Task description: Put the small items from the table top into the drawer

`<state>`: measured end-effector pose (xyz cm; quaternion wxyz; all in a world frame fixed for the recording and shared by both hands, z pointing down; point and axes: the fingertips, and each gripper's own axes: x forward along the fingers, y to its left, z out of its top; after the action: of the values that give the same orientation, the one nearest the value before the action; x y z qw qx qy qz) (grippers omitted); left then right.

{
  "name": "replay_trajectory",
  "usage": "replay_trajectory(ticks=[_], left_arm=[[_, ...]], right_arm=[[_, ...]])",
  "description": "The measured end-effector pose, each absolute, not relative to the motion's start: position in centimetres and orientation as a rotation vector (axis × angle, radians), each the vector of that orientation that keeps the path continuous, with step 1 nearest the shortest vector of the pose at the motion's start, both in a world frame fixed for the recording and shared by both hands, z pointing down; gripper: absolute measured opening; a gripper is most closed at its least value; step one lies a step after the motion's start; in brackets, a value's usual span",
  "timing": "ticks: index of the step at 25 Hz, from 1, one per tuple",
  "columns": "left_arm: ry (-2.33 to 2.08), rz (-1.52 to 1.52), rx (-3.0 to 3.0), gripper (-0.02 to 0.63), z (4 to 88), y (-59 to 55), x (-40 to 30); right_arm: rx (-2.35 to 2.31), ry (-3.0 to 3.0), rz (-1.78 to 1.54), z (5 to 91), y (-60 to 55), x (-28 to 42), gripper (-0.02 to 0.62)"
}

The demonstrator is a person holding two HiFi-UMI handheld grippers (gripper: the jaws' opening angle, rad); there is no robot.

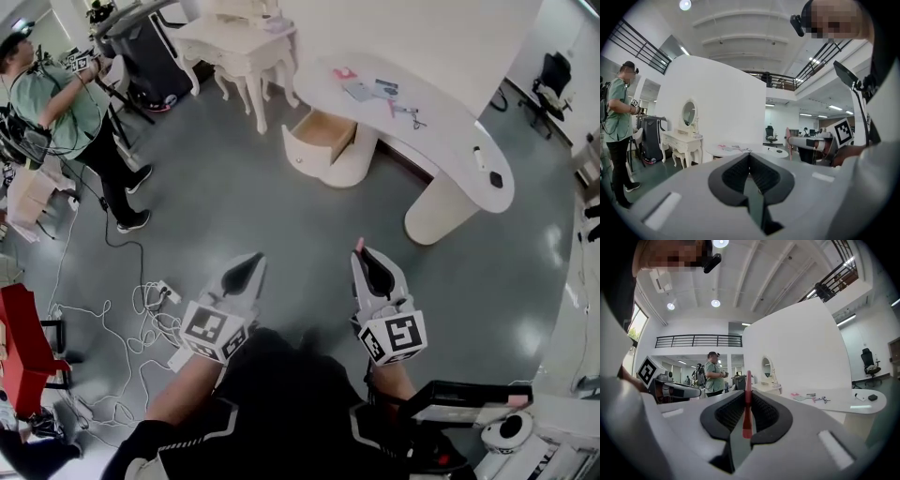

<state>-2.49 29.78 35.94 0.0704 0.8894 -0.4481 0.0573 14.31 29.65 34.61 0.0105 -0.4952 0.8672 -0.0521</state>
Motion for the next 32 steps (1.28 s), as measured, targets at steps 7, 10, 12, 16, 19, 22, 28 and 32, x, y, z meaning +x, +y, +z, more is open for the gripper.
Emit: replay_trajectory(ticks=[7, 10, 12, 16, 19, 22, 28, 32], left_arm=[[-1.301, 0.189, 2.692, 0.0, 36.3, 26.3, -1.1], [-1.289, 0.17, 2.692, 0.0, 36.5, 24.1, -1.9], [-1.277, 0.152, 2.69, 0.0, 36.8, 22.3, -2.3], [-1.244, 0.116, 2.709, 0.0, 36.6, 18.8, -2.9], [-1.226, 0.095, 2.725, 0.0, 36.0, 16.1, -4.1], [-1.211, 0.083, 2.726, 0.0, 36.0, 13.6, -5.2], [-1.189, 0.049, 2.721, 0.0, 36.2, 9.6, -7.6], [-1.173, 0.026, 2.724, 0.0, 36.6, 7.3, -9.0]], right_arm=[[-1.548, 2.704, -0.227, 35.7, 26.5, 14.7, 0.048], [-1.562, 2.712, -0.217, 35.7, 24.7, 13.8, 0.048], [-1.578, 2.716, -0.207, 35.7, 23.1, 13.3, 0.048], [-1.605, 2.72, -0.196, 35.3, 19.9, 12.3, 0.048], [-1.624, 2.721, -0.179, 34.7, 17.1, 11.0, 0.048], [-1.634, 2.721, -0.176, 34.3, 14.8, 9.9, 0.048], [-1.679, 2.727, -0.191, 34.7, 11.2, 7.8, 0.048], [-1.709, 2.732, -0.192, 34.9, 8.9, 6.4, 0.048]])
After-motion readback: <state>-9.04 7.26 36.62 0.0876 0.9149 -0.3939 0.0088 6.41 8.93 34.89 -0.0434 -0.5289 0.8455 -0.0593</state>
